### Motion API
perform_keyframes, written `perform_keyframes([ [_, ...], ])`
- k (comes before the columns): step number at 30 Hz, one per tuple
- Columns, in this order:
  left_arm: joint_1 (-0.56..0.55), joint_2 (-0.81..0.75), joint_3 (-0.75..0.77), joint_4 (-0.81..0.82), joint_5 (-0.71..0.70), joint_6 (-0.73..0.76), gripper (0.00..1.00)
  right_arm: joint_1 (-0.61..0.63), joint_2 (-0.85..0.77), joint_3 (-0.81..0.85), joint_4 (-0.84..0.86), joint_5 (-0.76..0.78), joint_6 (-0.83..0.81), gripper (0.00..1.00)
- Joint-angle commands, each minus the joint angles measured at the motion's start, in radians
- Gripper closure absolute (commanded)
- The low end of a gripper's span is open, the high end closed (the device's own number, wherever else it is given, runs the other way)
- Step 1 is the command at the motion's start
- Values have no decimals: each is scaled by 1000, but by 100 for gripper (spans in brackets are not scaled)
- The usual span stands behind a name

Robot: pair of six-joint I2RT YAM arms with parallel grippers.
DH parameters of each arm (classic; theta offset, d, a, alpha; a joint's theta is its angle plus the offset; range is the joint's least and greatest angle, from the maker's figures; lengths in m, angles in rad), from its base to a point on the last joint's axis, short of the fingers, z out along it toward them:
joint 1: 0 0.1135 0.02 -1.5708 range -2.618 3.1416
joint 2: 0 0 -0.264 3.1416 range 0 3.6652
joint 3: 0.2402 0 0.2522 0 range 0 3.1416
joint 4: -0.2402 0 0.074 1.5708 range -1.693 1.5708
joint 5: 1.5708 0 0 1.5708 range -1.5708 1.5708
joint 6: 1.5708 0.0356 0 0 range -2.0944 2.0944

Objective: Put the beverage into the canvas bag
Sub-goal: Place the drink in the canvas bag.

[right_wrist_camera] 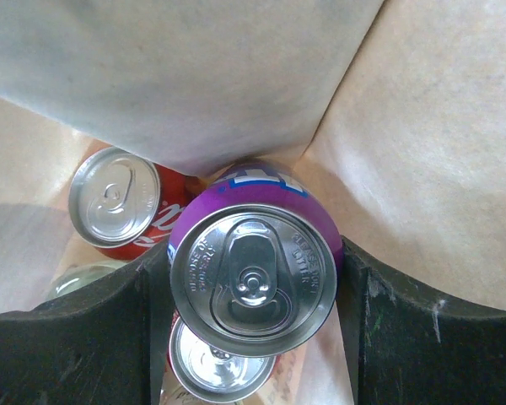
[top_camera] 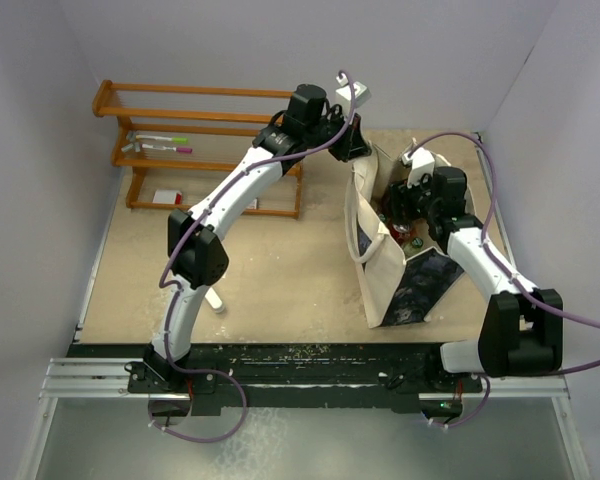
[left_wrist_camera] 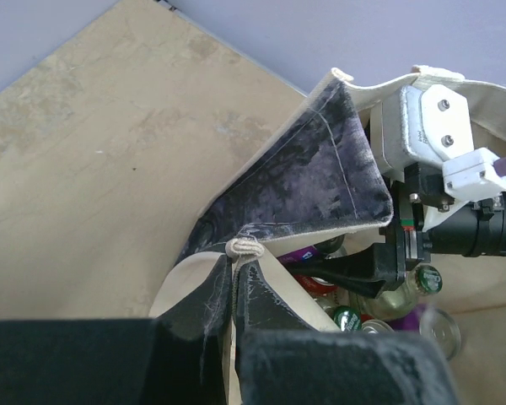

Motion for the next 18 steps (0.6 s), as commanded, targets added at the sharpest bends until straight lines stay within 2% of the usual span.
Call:
perform_keyframes([
  [1, 8, -79, -1, 4, -144, 27, 100, 9, 25, 20, 128, -8, 17, 82],
  [9, 8, -86, -4, -23, -236, 59, 100, 9, 82, 38, 136, -4, 4, 81],
  [14, 9, -80, -9, -18, -206, 61, 100, 9, 122, 47, 160, -3, -7, 80],
  [18, 8, -86, -22, -8, -166, 61, 100, 9, 160, 68, 161, -6, -12, 75],
])
